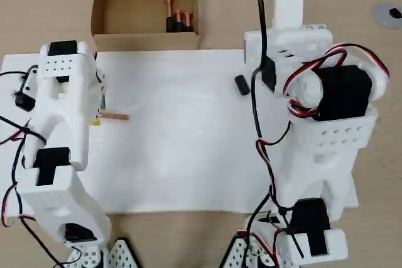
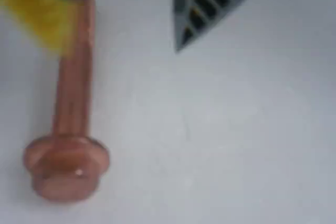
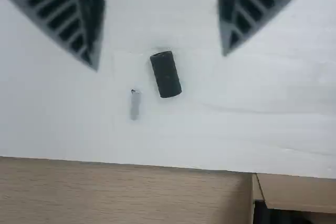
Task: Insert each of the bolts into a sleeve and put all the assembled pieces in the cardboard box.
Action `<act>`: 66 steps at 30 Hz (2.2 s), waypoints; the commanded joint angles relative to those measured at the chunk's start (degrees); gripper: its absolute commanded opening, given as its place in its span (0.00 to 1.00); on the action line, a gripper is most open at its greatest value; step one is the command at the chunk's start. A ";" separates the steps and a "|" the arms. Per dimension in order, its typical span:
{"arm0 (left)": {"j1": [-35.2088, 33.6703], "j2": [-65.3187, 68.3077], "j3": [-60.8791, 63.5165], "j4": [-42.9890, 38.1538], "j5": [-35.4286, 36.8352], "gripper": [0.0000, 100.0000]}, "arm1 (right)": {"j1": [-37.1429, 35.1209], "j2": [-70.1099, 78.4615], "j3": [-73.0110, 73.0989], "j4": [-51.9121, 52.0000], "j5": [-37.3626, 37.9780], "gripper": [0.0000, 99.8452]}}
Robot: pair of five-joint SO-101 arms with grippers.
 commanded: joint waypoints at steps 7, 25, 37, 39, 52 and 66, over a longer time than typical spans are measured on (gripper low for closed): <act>-0.35 0.13 1.49 -4.04 1.85 0.34 | -0.92 -1.63 0.13 0.79 0.35 0.19; -4.13 11.65 4.48 -19.34 -9.85 0.23 | -0.92 -1.63 0.22 0.79 0.35 0.19; -4.48 11.65 -8.97 -3.87 -18.64 0.01 | -0.75 -1.54 0.22 0.79 0.35 0.19; -4.31 11.65 -13.71 1.14 -21.01 0.01 | -0.75 -1.54 0.22 0.79 0.35 0.19; -3.16 11.65 -27.08 10.90 -29.19 0.01 | -0.92 -1.63 0.31 0.79 0.35 0.19; -3.43 -14.37 -23.12 10.90 -62.95 0.01 | -2.07 1.80 27.74 -3.08 10.20 0.19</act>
